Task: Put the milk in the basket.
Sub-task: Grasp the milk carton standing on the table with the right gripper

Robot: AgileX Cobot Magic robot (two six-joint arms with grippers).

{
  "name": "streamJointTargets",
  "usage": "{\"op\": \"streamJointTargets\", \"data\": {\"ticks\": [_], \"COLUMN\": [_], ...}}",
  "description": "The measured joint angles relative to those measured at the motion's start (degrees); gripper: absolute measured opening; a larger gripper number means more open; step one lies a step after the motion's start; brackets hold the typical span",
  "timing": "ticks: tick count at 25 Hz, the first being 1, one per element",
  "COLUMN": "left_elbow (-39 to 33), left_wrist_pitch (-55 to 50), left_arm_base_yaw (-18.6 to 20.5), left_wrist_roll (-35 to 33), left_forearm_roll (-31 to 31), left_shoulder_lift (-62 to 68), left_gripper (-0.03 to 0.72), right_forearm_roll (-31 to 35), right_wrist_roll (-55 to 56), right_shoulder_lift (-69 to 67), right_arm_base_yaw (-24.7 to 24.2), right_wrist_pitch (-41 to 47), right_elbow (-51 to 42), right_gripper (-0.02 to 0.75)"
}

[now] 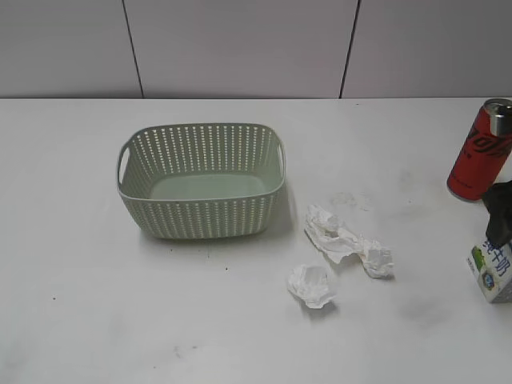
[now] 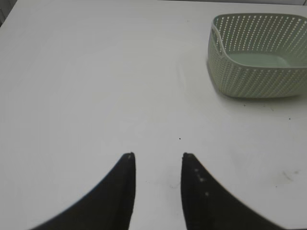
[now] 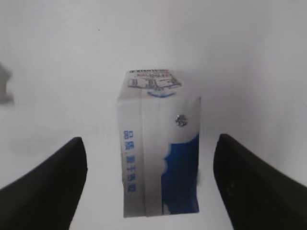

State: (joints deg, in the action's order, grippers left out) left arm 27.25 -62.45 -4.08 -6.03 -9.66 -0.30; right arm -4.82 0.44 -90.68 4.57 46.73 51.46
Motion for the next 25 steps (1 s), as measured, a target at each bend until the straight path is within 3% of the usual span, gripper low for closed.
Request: {"op": "streamJointTargets", "data": {"ticks": [7,13,25], "left_elbow": [0.0,0.0,0.0], "left_wrist_pitch": [0.0,0.0,0.0], "left_arm_base_yaw": [0.0,0.0,0.0], "left_wrist_roll": [0.0,0.0,0.0], "left_forearm_roll": [0.0,0.0,0.0], "left_shoulder_lift": [0.0,0.0,0.0], "left_gripper": [0.235,0.235,0.235], "right_forearm_roll": [-0.17,-0.45,-0.45], "right_wrist_roll": [-0.09,-0.11,-0.11], "right_shoulder_lift": [-3.59,-3.98,-2.85], "right_arm_base_yaw": [0.0,0.0,0.0], "right_wrist_pitch": [-0.82,-0.97,0.04], "right_elbow": [0.0,0.01,0.09], "right_gripper": [0.549,0.37,0.37]}}
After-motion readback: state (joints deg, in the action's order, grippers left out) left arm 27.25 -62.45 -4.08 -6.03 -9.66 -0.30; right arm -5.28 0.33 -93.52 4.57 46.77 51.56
